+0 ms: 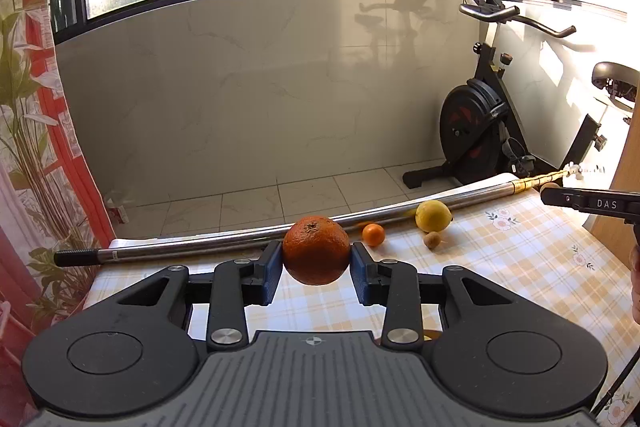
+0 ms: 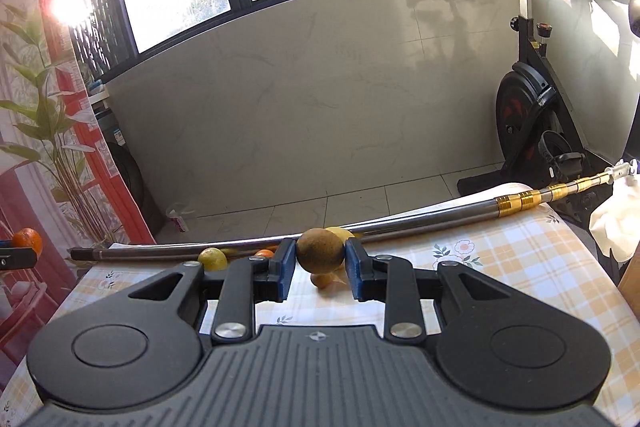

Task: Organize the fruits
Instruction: 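Carry the tangerine and kiwi over the cream plate with both tools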

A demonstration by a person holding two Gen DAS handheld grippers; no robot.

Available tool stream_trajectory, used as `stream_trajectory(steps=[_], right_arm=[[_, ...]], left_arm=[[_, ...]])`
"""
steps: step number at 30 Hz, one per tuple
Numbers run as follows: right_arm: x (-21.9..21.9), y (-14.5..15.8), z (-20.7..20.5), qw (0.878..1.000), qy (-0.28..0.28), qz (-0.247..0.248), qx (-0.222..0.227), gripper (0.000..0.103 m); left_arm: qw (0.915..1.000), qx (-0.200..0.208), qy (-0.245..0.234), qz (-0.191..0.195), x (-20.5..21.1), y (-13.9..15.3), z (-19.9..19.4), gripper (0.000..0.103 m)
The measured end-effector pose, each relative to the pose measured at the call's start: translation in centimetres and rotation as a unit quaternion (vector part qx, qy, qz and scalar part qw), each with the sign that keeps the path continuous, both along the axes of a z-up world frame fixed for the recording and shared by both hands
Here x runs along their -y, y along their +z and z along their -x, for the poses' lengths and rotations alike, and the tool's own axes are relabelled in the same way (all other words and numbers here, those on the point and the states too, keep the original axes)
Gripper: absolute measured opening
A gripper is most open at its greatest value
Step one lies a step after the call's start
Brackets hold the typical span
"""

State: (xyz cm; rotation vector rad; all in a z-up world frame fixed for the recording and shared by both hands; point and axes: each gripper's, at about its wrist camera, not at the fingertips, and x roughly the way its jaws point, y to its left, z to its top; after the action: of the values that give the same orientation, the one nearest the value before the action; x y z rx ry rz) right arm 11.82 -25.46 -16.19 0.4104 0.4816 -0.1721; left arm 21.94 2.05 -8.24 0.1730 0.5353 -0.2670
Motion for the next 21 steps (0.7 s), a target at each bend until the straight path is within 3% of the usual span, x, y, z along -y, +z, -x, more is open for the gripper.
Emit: stream_trajectory(steps=[6,12,16,21], right_arm=[[-3.2,3.6,2.5,0.998,0.035,-0.02,0.039,0.03],[-6.0,3.7,3.3,0.994,0.069,-0.07,0.042,0.03],[-7.4,2.2,2.7,0.994,0.076,-0.079,0.011,0.03],[-7.6,-0.3,2.8,0.993,0.068,-0.073,-0.058,0.03]], left_arm=[[0.9995,-0.009,-0.021,0.023,-3.1,2.5,3.9,0.039],[0.9984,-0.021,-0.052,0.012,-4.1,2.0,4.9,0.039],[0.9961,-0.046,-0.075,0.002,-3.7,-0.6,4.0,0.039],[0.9925,-0.077,-0.095,0.009,-2.8,-4.4,2.1,0.039]])
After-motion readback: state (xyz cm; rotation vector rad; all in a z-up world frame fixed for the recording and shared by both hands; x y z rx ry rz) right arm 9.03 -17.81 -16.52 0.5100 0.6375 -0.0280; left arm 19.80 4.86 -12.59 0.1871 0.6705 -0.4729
